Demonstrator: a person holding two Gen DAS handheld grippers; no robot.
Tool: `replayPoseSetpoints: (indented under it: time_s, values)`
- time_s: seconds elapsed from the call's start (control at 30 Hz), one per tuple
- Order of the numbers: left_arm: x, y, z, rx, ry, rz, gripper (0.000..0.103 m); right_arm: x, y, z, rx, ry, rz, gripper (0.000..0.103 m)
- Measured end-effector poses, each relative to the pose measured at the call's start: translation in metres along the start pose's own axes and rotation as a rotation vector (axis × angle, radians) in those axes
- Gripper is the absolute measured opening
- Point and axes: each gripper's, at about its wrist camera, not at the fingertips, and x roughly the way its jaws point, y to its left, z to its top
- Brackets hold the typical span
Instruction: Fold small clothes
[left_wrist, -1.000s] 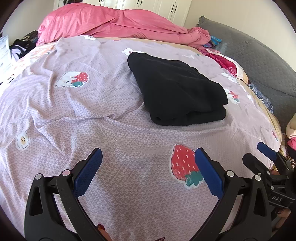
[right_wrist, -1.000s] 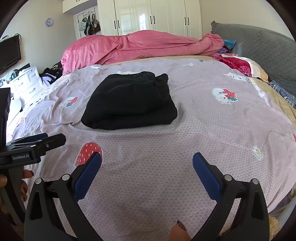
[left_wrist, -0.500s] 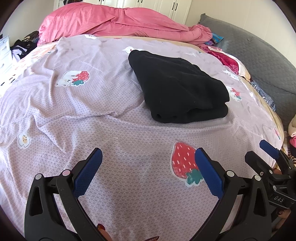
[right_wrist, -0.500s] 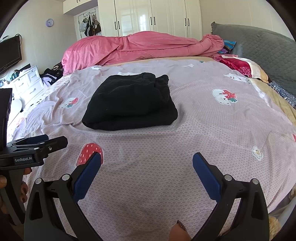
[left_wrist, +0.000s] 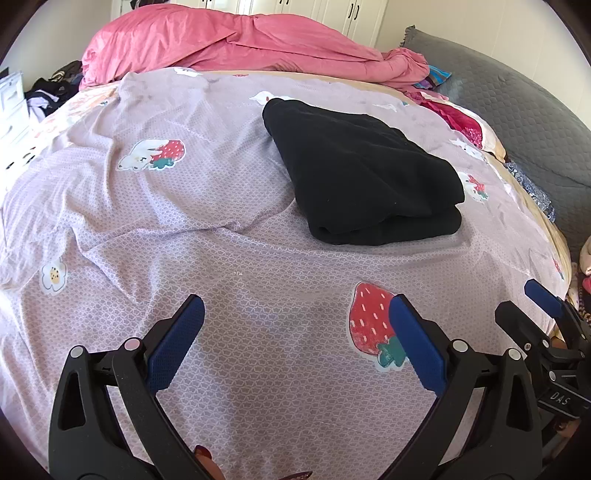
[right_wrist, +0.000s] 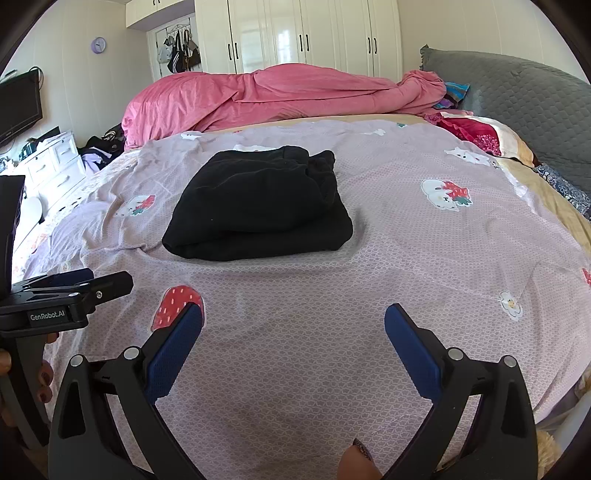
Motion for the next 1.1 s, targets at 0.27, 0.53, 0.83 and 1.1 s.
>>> replayPoseSetpoints:
  time_s: [0.27,0.53,0.83,1.1]
  values:
    - [-0.0005,-0.0005,0.0014,0.001,-0.003,0.013,0.094,-0.0013,-0.0008,0.0013,-0.002,0.0,-0.007,0.099]
    - [-0.0005,-0.0012,0.0007,0.006,-0.005,0.017,0.094,-0.0006,-0.002,0.002,0.002,0.001,-0.01,0.099]
    - [-0.0042,-0.0027,0.0009,0.016,-0.019,0.029,0.094,-0.0004,-0.0021,0.0016,0.004,0.001,-0.011,0.099]
    - [-0.0055,-0.0046,0.001,0.028,-0.009,0.051,0.094,-0.0001,-0.0034,0.0017,0.007,0.001,-0.017,0.099]
